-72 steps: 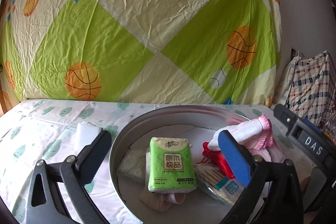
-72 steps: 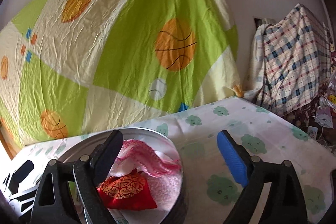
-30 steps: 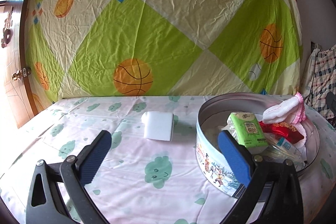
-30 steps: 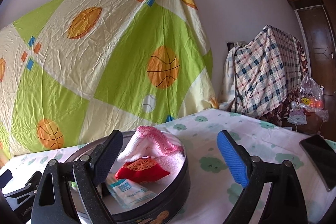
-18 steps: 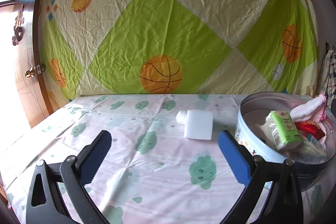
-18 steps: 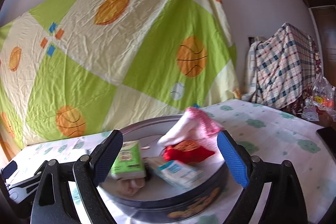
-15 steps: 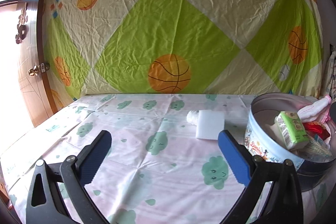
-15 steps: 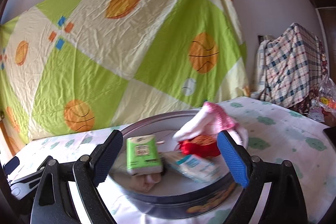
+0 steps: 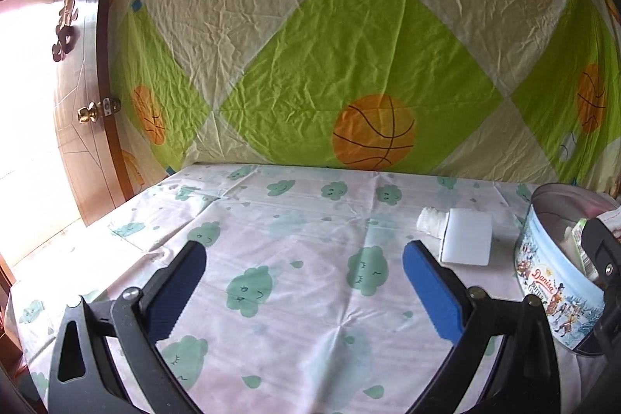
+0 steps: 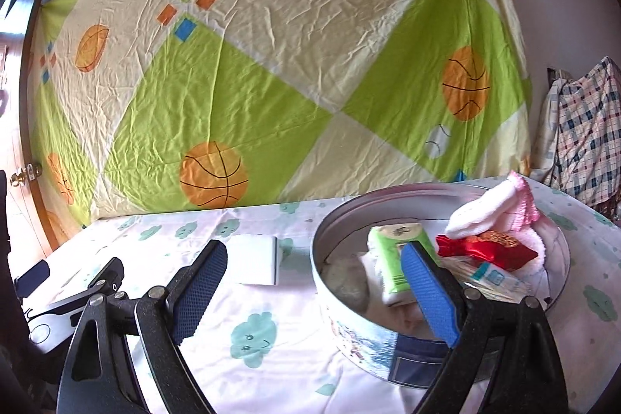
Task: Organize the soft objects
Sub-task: 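Grasp the white sponge block with the right tool and lift it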
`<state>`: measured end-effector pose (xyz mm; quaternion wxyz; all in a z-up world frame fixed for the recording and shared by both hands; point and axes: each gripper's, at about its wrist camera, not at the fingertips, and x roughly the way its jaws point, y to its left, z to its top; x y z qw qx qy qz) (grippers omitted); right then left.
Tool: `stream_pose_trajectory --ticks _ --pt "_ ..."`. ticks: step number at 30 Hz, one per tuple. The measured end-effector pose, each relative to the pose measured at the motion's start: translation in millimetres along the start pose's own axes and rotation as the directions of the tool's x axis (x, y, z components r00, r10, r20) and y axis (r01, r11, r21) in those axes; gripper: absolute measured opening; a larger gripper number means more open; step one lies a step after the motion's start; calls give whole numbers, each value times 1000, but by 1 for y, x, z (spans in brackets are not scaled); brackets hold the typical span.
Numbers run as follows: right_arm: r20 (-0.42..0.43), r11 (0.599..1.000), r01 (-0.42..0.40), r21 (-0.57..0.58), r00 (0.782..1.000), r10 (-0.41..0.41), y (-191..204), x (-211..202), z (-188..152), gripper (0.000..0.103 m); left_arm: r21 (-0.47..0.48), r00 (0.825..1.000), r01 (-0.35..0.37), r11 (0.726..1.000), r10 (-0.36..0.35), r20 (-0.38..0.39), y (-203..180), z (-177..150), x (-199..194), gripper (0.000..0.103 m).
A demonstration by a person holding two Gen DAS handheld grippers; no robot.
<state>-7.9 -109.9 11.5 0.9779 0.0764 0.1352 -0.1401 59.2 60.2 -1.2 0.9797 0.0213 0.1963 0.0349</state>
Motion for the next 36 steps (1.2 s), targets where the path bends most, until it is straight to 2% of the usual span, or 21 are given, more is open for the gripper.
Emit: stream_pose_trajectory --ticks 7,13,15,21,31,33,34,35,36 --pt "-77 999 -46 -26 996 44 36 33 1 93 -30 999 -51 998 50 -15 31 5 19 103" --pt "-179 996 -82 -25 981 76 62 68 -1 93 -58 996 -90 994 89 -29 53 10 36 103" --pt "-234 996 -83 -30 969 74 69 82 -3 93 -76 995 -94 993 91 -39 60 11 42 103" --pt "-377 1000 -2 1 926 2 74 125 -8 91 -120 994 -72 990 62 -88 69 12 55 103" --pt "-491 997 64 -45 868 -78 83 168 -11 91 -128 994 -49 991 36 -99 70 11 59 103" --pt "-519 997 69 -38 851 -79 82 176 -13 80 -125 994 -47 991 34 -102 70 11 60 103" --pt "-541 997 71 -34 837 -79 80 181 -14 71 -124 994 -47 991 34 -104 70 11 60 103" --pt "-561 996 77 -33 823 -83 79 185 -17 68 -123 994 -45 991 32 -106 69 11 60 103" --pt "-559 996 79 -36 825 -85 79 186 -17 66 -123 994 -45 991 31 -107 69 11 60 103"
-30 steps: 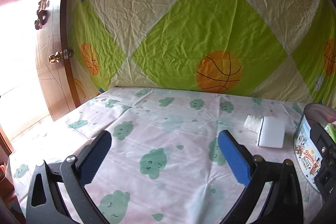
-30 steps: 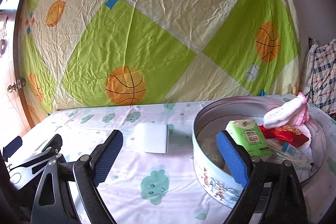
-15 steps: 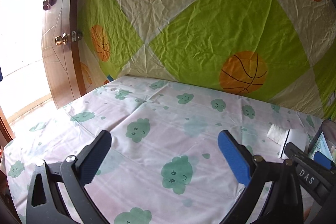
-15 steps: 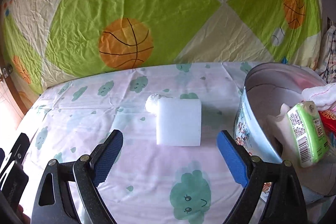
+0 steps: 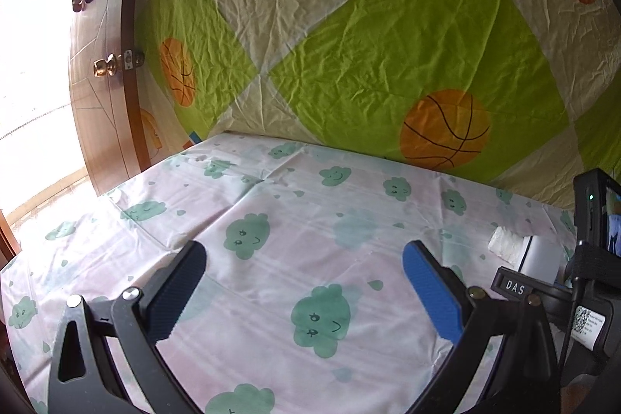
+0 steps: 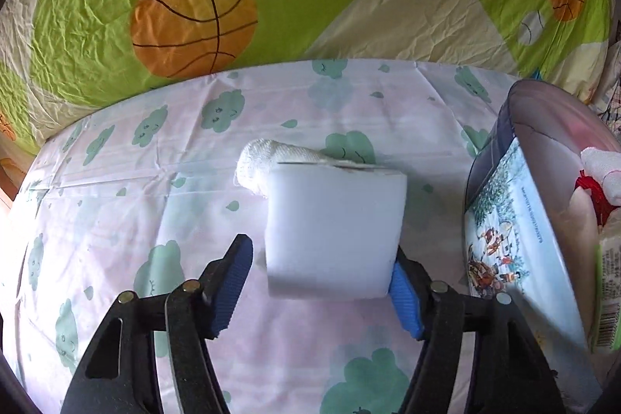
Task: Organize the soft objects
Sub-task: 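Grasp the white sponge block with the right tool and lift it, then grasp the rolled white cloth with the left tool while the right tool holds the sponge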
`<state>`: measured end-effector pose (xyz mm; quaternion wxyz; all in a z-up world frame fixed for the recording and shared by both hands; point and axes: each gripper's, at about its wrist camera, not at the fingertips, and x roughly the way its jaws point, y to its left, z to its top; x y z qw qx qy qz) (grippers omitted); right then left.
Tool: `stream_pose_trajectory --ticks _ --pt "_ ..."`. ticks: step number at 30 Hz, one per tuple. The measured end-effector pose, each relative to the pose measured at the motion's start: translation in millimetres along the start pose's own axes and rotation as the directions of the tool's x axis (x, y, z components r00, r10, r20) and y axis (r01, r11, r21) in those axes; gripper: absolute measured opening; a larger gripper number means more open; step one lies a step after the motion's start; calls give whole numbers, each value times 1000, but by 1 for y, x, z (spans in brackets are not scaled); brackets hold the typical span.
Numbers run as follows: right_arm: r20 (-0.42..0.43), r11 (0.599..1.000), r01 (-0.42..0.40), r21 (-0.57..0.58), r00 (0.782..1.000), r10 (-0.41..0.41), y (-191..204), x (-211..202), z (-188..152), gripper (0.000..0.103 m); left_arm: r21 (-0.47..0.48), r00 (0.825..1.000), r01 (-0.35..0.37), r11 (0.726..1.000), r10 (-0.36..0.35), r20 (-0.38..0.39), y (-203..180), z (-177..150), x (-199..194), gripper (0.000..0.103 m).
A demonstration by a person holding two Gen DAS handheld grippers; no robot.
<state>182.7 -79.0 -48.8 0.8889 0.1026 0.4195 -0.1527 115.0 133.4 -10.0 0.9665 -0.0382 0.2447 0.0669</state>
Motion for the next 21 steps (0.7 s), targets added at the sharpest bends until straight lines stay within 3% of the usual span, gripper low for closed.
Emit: stream_pose_trajectory --ticks 1,6,10,13,17,19,21 --pt "4 1000 -12 -6 1000 12 1 0 0 56 -1 1000 0 1000 0 -2 0 0 0 103" --pt "9 996 -74 -49 997 74 5 -9 -6 55 -21 1000 10 1000 -11 -11 3 0 2 103" --pt "117 981 -136 -139 981 152 -4 -49 -27 55 -38 999 31 999 -32 -22 6 -1 4 103" --pt "235 975 -143 -172 955 181 -26 -84 -43 55 -22 998 49 999 -50 -24 3 0 4 103" --pt "369 979 -80 -186 918 145 -62 -114 -58 55 67 995 96 993 -96 -6 -18 -1 -1 103" --pt "434 982 -41 -186 893 119 -78 -124 -61 55 96 986 164 982 -166 5 -35 -1 -4 103" --pt "480 983 -4 -181 872 92 -90 -131 -61 55 125 970 243 962 -241 -31 -58 2 -1 103"
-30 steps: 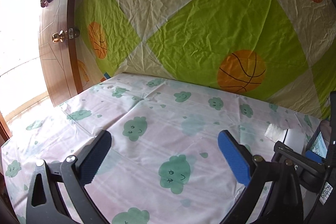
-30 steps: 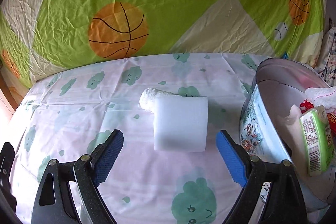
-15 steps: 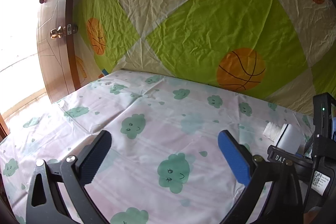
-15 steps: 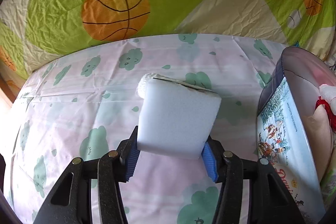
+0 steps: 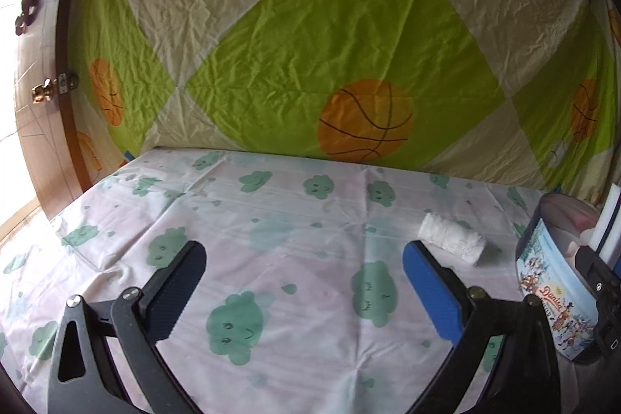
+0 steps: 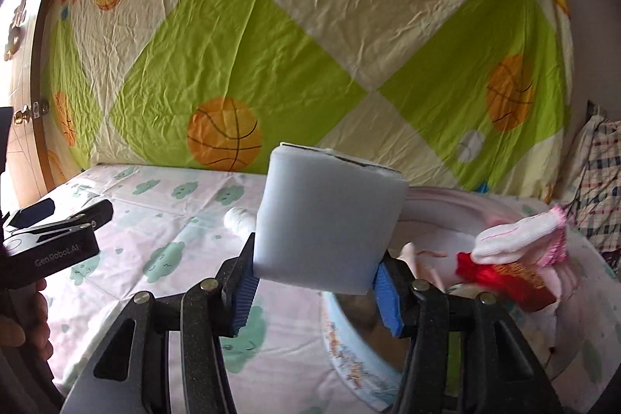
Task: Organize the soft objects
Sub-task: 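Grasp the rolled white cloth with the left tool while the right tool holds the sponge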
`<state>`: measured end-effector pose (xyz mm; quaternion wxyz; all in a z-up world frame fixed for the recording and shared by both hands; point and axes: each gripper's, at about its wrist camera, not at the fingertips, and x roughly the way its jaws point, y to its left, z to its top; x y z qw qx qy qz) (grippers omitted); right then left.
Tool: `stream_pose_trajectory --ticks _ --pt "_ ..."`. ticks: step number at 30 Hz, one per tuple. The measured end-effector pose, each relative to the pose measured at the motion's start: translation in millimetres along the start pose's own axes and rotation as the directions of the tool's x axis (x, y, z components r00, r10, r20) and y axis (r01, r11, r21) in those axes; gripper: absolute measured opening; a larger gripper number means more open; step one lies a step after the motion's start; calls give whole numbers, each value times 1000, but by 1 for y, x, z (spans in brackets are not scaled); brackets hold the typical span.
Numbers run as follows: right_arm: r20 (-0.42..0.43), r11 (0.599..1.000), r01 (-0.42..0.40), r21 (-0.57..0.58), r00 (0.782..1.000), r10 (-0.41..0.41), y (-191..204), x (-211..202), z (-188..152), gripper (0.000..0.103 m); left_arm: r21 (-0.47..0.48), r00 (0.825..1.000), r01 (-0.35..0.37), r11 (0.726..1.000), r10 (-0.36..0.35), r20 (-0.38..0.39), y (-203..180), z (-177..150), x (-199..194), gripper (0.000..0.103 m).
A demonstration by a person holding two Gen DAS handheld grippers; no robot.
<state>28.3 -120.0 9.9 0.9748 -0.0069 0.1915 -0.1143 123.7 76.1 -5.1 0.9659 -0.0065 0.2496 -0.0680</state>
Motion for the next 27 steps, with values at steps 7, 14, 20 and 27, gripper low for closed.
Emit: stream_pose_trajectory --ticks 7,14,20,27 --pt "48 997 74 26 996 -75 -35 -5 3 55 71 970 181 981 -166 -180 -88 16 59 103" --pt "34 992 88 86 995 -92 -54 -4 5 55 141 940 194 971 -143 -311 -133 12 107 103" --pt "-15 991 66 119 998 -64 -59 5 3 55 183 920 161 970 -80 -384 -143 11 135 92" --pt "-13 989 63 135 998 -62 -61 6 3 55 143 899 186 972 -110 -425 -138 9 143 80"
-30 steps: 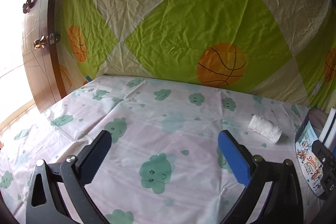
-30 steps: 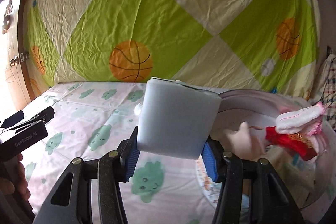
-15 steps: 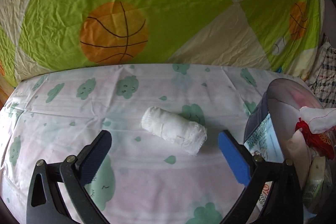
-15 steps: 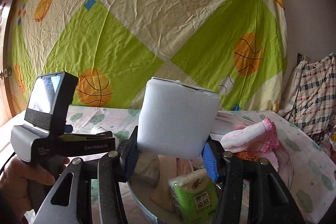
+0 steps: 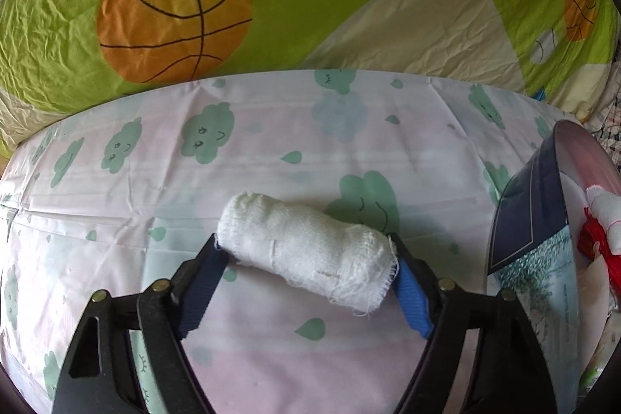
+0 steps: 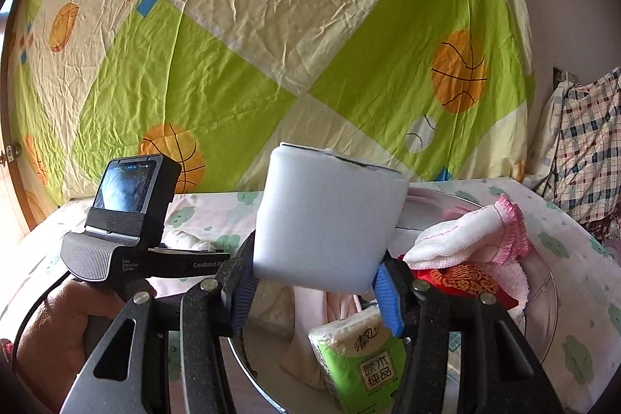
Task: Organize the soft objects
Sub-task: 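Grasp the rolled white cloth with the left tool while the right tool holds the sponge, then carry the rolled cloth and sponge block over the tin with both tools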
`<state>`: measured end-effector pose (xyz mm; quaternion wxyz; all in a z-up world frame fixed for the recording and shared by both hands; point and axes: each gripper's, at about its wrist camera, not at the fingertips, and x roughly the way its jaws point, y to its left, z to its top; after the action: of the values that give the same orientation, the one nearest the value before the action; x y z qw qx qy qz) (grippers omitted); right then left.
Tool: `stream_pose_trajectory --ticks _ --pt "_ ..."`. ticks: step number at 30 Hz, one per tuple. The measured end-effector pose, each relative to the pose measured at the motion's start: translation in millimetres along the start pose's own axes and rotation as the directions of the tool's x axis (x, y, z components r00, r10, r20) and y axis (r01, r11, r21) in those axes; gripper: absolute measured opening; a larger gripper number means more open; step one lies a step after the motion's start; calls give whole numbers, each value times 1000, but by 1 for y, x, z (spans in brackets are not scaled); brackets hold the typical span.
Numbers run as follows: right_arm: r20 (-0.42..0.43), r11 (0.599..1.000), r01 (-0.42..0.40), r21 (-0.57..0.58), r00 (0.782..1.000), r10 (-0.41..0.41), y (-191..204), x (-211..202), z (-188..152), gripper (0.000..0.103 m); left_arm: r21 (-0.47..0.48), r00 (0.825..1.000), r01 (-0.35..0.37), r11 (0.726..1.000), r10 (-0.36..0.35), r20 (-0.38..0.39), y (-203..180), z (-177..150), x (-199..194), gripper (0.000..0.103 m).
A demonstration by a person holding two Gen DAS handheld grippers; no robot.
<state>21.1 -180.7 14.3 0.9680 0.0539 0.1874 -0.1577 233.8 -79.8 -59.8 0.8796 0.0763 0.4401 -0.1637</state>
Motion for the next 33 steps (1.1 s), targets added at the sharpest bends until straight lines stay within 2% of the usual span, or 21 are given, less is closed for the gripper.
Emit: stream_pose_trajectory --ticks 3,6,9,14,18,26,29,33 --pt "3 1000 -2 -6 1000 2 0 0 0 55 -20 1000 17 1000 -17 11 5 -1 -3 79" --pt "9 1000 -2 -15 1000 2 2 1 -1 55 -67 997 8 998 -3 77 16 -1 -13 79" --pt "20 1000 -3 -25 1000 4 5 0 -3 55 -109 984 -31 994 49 173 23 -7 -33 79" --pt "61 998 -30 -49 998 33 12 -5 -5 55 -143 957 -133 981 165 239 36 -26 -63 79" --pt "84 994 -53 -92 995 61 23 -11 -9 56 -199 934 -156 968 209 289 52 -45 -90 79" --pt "120 988 -95 -126 987 110 40 -25 -15 56 -267 898 -221 938 302 320 77 -88 -122 79" --pt "123 986 -117 -117 984 132 45 -30 -16 56 -277 890 -242 930 327 319 81 -100 -130 79" --pt "158 980 -108 -165 978 134 60 -43 -20 56 -293 885 -248 923 339 320 85 -115 -142 79"
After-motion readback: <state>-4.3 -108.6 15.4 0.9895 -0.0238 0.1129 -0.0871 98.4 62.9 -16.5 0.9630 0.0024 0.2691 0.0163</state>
